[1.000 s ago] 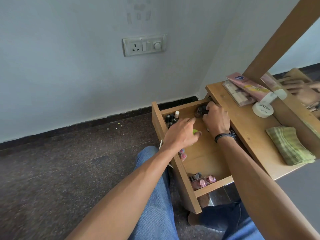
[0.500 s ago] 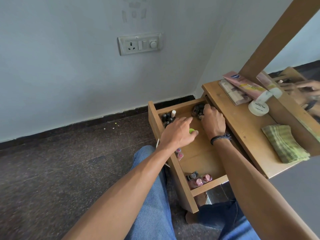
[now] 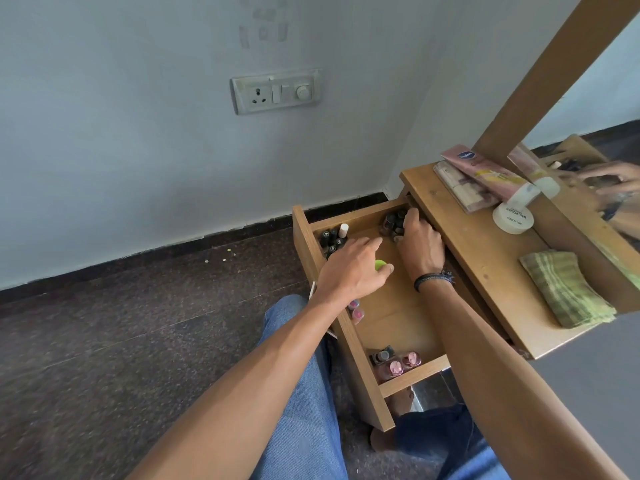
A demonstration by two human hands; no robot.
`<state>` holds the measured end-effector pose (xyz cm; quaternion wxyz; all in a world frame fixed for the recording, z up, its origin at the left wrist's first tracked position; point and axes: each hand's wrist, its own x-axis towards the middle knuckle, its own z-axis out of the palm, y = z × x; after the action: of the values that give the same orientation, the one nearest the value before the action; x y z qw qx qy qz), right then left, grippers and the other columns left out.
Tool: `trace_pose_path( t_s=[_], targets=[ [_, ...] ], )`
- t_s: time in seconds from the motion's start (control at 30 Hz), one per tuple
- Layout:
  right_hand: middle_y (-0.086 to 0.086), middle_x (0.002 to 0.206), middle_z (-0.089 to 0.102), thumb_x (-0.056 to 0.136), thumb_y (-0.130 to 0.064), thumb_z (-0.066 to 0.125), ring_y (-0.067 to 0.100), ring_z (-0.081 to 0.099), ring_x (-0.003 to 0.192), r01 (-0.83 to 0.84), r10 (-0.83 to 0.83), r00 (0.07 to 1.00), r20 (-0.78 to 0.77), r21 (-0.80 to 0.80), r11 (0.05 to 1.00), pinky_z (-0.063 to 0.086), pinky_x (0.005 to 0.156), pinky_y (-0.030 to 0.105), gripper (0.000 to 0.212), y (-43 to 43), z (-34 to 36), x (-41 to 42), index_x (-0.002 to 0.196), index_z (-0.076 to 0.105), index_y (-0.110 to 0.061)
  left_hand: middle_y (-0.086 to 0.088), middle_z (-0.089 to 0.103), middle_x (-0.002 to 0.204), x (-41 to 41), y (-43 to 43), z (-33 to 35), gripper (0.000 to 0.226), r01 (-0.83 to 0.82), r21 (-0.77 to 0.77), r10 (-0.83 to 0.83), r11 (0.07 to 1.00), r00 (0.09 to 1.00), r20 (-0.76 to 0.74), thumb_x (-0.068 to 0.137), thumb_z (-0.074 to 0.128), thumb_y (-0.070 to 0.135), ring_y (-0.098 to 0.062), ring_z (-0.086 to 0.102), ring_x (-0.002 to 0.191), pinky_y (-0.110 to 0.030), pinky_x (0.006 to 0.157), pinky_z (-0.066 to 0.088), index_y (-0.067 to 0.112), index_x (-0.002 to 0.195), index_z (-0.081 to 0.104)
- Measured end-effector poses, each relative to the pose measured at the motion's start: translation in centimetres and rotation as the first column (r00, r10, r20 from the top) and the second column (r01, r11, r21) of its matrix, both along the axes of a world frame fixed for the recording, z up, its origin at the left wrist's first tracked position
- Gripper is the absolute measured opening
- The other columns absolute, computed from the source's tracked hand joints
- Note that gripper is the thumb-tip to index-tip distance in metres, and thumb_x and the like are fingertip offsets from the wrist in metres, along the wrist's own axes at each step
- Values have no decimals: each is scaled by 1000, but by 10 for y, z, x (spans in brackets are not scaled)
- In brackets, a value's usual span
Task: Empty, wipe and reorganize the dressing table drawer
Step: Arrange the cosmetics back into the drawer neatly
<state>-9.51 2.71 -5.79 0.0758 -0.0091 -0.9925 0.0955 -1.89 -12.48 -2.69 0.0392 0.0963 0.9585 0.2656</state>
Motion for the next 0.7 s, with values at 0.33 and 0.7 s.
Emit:
trace_pose_path(
  t_s=[0.33, 0.7],
  targets=[
    [23, 95, 71, 92, 1, 55, 46, 70, 84, 48, -48, 999, -4, 32, 998, 54, 59, 46, 18, -3, -8, -12, 108, 55, -4, -2, 49, 151, -2, 0, -2, 63, 3, -8, -3, 1000, 1000, -3, 98, 53, 50, -20, 45, 138, -39, 103, 45, 19, 152, 40],
    [17, 106, 64, 90, -11, 60, 41, 63, 91, 12, -13, 998, -69, -16, 1000, 49, 65, 42, 16, -5, 3, 15, 105, 58, -4, -2, 49, 151, -4, 0, -5, 62, -1, -9, 0, 1000, 1000, -15, 98, 52, 51, -20, 47, 137, -37, 101, 47, 19, 151, 42]
  ],
)
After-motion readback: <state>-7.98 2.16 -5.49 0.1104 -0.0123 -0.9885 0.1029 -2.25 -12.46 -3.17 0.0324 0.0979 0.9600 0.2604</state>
